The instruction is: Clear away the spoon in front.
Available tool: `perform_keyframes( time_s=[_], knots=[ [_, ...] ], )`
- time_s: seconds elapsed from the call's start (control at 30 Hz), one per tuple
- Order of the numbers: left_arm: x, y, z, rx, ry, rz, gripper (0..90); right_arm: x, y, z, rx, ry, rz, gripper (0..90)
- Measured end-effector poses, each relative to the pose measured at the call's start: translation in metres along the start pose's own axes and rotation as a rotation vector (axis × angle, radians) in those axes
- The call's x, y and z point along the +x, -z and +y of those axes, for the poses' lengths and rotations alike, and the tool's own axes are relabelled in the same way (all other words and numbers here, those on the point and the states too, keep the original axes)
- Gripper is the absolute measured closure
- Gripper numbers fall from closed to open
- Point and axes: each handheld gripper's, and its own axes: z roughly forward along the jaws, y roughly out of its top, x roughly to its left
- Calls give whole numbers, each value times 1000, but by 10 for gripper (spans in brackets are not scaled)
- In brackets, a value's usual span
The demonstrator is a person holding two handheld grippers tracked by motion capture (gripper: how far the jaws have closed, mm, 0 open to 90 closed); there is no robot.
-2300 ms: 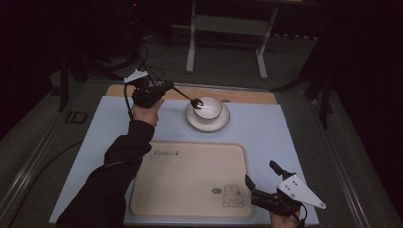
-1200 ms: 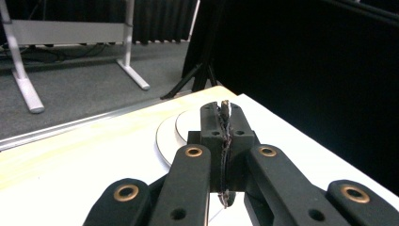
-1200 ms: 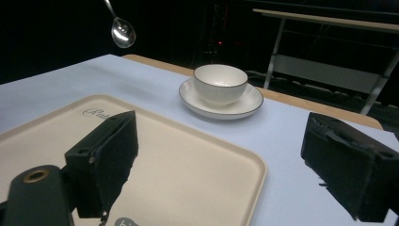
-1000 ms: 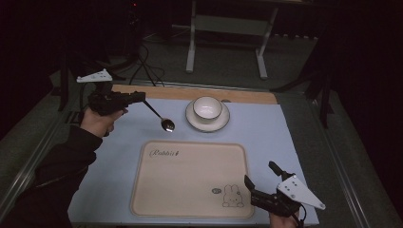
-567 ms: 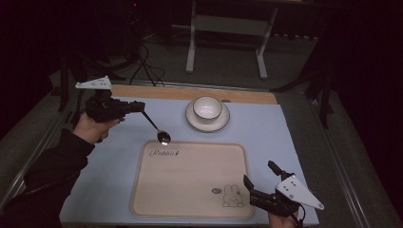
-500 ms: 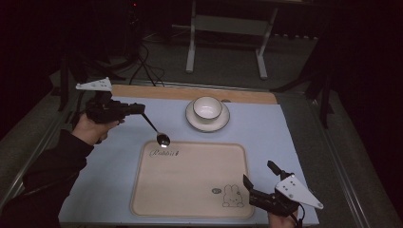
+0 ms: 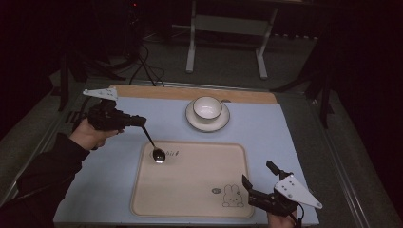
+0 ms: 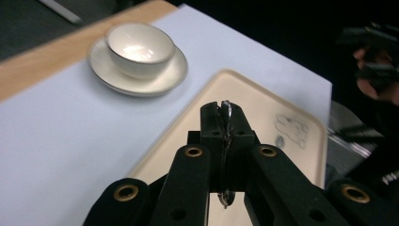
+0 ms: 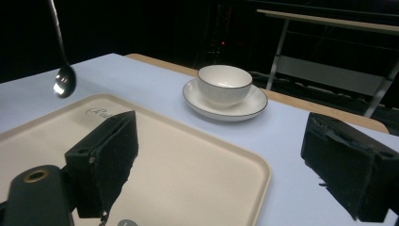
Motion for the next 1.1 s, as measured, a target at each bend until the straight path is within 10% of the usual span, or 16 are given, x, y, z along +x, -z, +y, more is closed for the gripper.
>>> perform_keyframes(
  time_s=[1.1],
  knots=[
    [-8, -65, -22, 227, -64, -250, 892, -2, 0, -1, 8, 1, -1, 114]
  ],
)
